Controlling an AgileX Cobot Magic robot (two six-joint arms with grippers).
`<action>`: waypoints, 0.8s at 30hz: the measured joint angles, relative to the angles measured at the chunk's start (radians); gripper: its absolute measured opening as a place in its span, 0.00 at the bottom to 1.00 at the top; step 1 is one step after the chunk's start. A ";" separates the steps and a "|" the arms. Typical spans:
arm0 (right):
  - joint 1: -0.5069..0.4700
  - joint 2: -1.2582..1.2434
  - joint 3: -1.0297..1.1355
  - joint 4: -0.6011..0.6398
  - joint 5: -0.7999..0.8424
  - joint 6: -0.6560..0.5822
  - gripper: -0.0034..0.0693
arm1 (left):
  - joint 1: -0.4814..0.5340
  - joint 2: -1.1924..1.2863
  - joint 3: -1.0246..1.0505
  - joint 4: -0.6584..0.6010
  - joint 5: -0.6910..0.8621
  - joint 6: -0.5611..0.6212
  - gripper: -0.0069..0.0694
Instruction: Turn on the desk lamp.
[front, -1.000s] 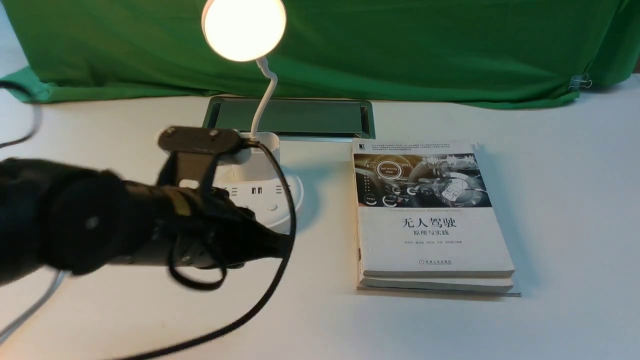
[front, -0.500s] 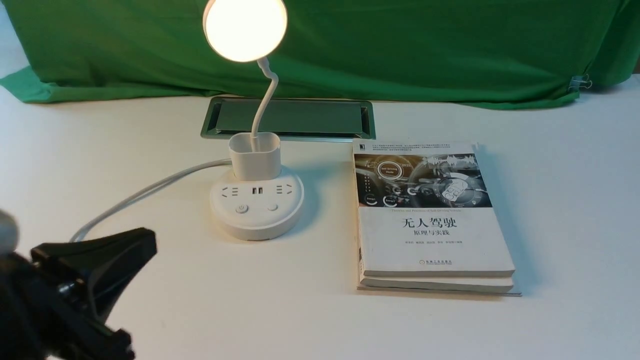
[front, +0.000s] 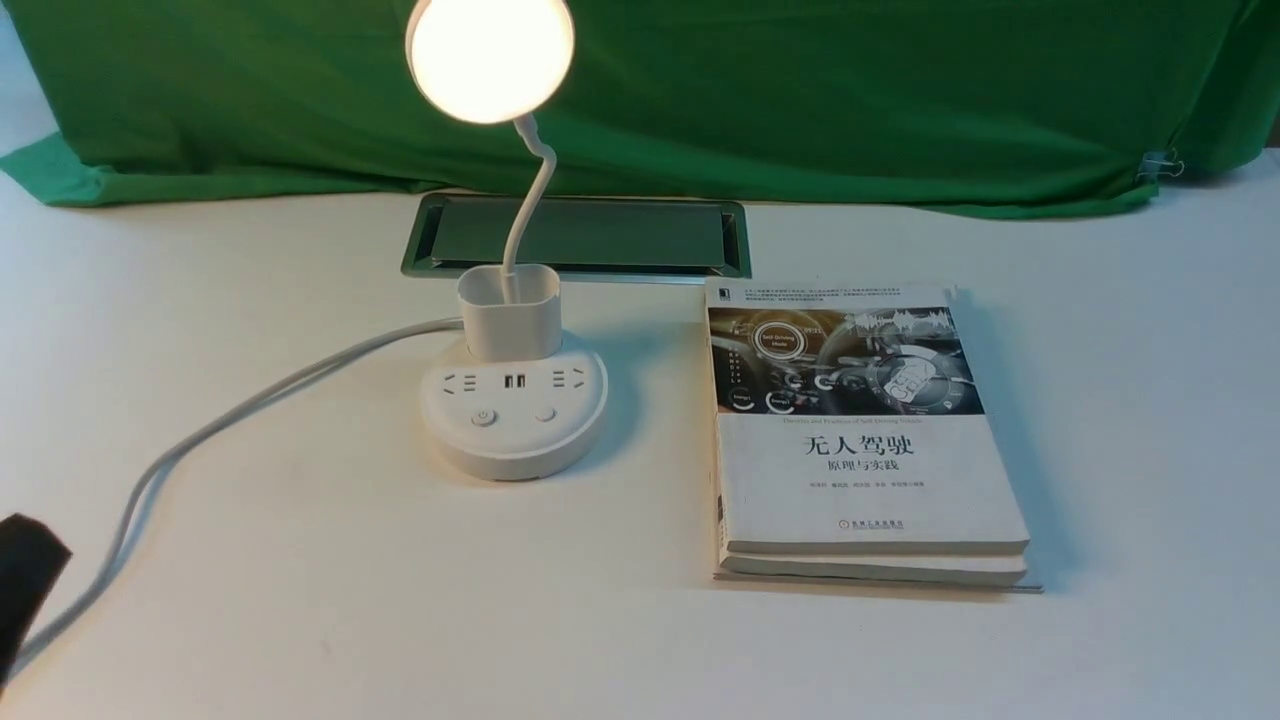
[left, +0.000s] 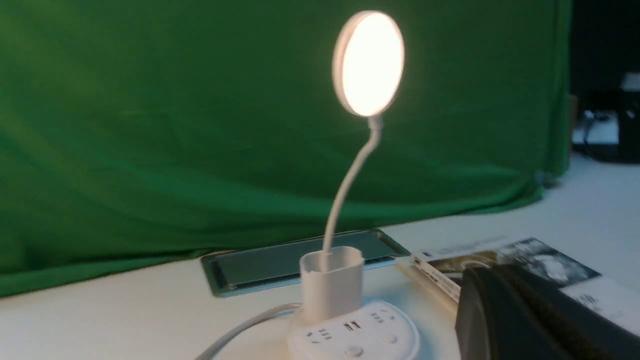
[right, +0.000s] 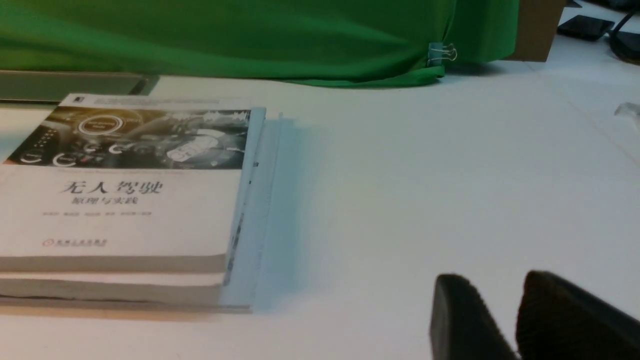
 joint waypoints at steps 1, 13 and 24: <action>0.000 0.000 0.000 0.000 -0.002 0.000 0.37 | 0.053 -0.005 0.023 -0.025 -0.020 -0.007 0.09; 0.000 0.000 0.000 0.000 -0.001 0.000 0.37 | 0.322 -0.010 0.152 -0.392 -0.058 0.244 0.09; 0.000 0.000 0.000 0.000 -0.001 0.000 0.37 | 0.322 -0.011 0.154 -0.466 0.124 0.366 0.09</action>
